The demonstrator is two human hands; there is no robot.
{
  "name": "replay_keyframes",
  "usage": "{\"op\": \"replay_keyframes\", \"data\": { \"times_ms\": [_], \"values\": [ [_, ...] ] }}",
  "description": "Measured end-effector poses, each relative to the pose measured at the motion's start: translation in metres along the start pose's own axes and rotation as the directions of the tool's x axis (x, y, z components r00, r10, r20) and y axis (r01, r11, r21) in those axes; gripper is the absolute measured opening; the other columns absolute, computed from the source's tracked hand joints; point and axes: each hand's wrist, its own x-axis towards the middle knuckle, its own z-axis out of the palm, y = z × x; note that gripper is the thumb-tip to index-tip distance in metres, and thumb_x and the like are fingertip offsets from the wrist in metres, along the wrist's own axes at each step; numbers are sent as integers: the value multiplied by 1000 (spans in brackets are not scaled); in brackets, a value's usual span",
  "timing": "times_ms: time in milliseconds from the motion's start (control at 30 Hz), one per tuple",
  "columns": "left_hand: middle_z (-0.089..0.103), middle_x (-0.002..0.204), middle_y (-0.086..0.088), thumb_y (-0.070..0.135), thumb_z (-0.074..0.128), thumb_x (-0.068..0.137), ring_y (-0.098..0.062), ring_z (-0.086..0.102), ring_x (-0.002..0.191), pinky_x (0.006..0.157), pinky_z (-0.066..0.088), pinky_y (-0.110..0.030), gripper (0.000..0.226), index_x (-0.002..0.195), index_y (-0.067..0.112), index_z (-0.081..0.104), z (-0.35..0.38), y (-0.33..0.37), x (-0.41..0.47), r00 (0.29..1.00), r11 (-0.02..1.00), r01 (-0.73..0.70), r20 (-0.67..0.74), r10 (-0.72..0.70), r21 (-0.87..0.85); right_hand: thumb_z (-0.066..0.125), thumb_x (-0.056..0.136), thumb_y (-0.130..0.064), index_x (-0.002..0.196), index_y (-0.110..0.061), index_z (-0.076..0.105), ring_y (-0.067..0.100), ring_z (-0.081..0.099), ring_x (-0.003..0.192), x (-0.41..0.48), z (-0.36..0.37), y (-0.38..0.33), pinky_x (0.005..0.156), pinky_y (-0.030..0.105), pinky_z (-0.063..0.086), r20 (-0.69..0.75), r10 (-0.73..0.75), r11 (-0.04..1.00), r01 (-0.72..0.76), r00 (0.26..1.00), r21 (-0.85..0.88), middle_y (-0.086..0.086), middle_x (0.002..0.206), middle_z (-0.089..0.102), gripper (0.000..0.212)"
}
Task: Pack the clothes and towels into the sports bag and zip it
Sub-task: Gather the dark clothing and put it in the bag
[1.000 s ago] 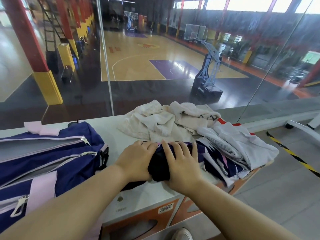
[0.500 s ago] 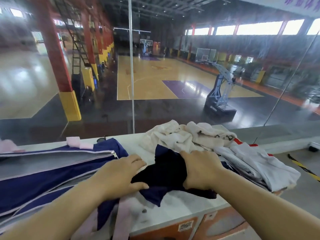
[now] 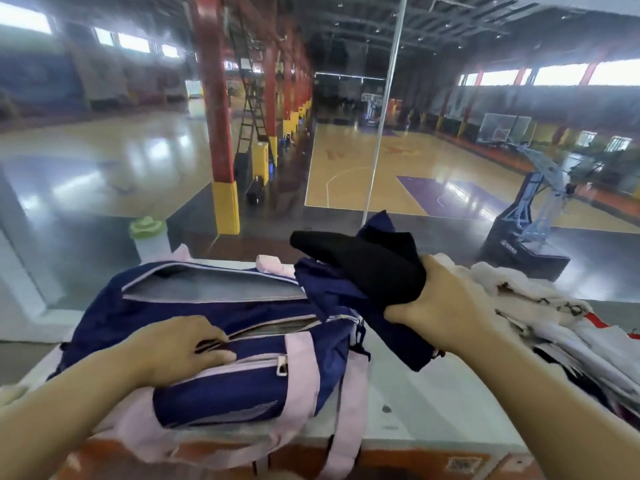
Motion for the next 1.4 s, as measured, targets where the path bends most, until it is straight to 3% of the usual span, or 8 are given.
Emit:
{"op": "replay_keyframes", "data": {
  "times_ms": [67, 233, 367, 600, 800, 1000, 1233, 1400],
  "values": [
    [58, 106, 28, 88, 32, 61, 4, 54, 100, 93, 43, -22, 63, 104, 50, 58, 4, -4, -11, 1000, 987, 10, 28, -5, -163, 69, 50, -52, 94, -32, 47, 20, 58, 58, -2, 13, -15, 57, 35, 54, 10, 6, 997, -6, 1000, 71, -7, 70, 56, 53],
    [61, 83, 15, 47, 54, 87, -3, 54, 74, 64, 38, -14, 23, 90, 25, 61, 26, 21, -22, 994, 990, -107, -4, 107, -89, 68, 54, -49, 99, -30, 48, 21, 59, 53, -2, 34, -33, 53, 37, 56, 35, 12, 993, -16, 999, 115, -5, 70, 57, 53],
    [65, 84, 6, 41, 53, 88, -11, 58, 76, 73, 49, -34, 19, 82, 23, 57, 39, 52, -14, 985, 968, -172, -24, 171, -181, 68, 55, -47, 104, -24, 49, 23, 57, 66, 0, 35, -35, 59, 35, 53, 8, -12, 999, 11, 1000, 47, -2, 77, 59, 57],
    [63, 78, 12, 44, 40, 96, -5, 56, 73, 73, 46, -28, 33, 75, 28, 61, 31, 47, -3, 991, 936, -125, -87, 102, -329, 69, 60, -42, 112, -25, 47, 22, 53, 76, 0, 38, -35, 60, 31, 42, 8, -74, 995, 74, 997, -70, -3, 89, 59, 60],
    [46, 128, 1, 43, 51, 89, -20, 45, 117, 97, 40, -33, 46, 131, 26, 43, 38, 7, 35, 999, 970, -48, 7, 48, 237, 64, 61, -43, 119, -31, 39, 26, 58, 94, -5, 56, -22, 72, 35, 47, 82, -108, 979, 120, 991, -162, -2, 108, 59, 65],
    [57, 118, -4, 26, 44, 93, -25, 55, 107, 82, 46, -38, 27, 118, 19, 53, 40, 22, 61, 996, 939, -76, -17, 87, 335, 69, 53, -46, 129, -30, 43, 29, 60, 100, -11, 65, -10, 78, 41, 46, 47, -228, 926, 231, 973, -298, -3, 108, 61, 82],
    [69, 102, -4, 28, 51, 89, -28, 62, 94, 77, 48, -36, 17, 97, 23, 65, 6, 21, 71, 961, 983, -47, -262, 94, 178, 74, 45, -36, 121, -18, 56, 34, 64, 89, -13, 62, -2, 72, 44, 49, -130, -537, 806, 463, 833, -368, 7, 104, 66, 80],
    [71, 95, -7, 29, 57, 88, -28, 62, 90, 79, 49, -37, 17, 91, 20, 71, -27, 14, 79, 943, 999, -26, -331, 33, 27, 76, 53, -34, 122, -16, 51, 32, 61, 100, -4, 41, -14, 80, 44, 49, -62, -747, 635, 682, 662, -362, 6, 114, 63, 76]
  ]
}}
